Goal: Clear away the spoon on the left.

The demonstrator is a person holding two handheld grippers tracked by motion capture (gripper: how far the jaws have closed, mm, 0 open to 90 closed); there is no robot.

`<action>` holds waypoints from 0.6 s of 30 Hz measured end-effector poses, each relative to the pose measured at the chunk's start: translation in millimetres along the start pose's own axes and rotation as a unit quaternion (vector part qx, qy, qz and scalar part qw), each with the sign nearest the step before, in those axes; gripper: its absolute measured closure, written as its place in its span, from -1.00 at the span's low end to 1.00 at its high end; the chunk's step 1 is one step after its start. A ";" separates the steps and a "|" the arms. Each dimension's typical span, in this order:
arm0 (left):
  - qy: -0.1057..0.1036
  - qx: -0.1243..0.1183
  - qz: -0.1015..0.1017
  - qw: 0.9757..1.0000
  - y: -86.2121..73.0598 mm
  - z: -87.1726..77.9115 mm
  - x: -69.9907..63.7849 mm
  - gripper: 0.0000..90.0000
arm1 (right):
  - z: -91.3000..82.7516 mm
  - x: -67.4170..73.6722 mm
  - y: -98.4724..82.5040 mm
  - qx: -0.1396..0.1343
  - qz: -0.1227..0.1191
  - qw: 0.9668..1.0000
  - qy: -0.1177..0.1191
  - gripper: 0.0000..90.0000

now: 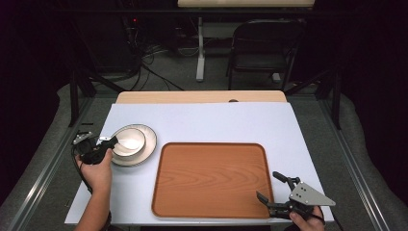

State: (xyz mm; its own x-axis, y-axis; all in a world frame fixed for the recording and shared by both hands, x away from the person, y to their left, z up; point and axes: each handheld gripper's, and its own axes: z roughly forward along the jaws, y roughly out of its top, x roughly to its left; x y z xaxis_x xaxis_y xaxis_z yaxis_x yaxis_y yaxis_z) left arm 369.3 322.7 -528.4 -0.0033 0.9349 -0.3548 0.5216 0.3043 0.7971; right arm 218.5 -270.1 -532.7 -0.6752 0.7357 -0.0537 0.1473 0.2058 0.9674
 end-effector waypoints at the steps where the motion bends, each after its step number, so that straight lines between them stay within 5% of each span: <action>1: -0.001 -0.002 0.001 1.000 0.2 0.0 -0.5 0.49 | 0.0 0.0 0.0 0.000 0.000 1.000 0.000 -0.68; 18: -0.009 -0.017 0.028 0.999 9.5 -4.0 -5.2 0.72 | 0.1 0.0 0.0 0.001 -0.001 1.000 0.001 -0.68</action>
State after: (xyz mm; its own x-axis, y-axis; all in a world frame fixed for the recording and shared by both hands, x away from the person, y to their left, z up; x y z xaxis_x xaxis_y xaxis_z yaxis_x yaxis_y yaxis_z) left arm 370.8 321.4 -517.1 0.0408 0.9471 -0.3183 0.4911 0.2585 0.8319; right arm 218.6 -270.0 -532.8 -0.6770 0.7340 -0.0545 0.1478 0.2081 0.9669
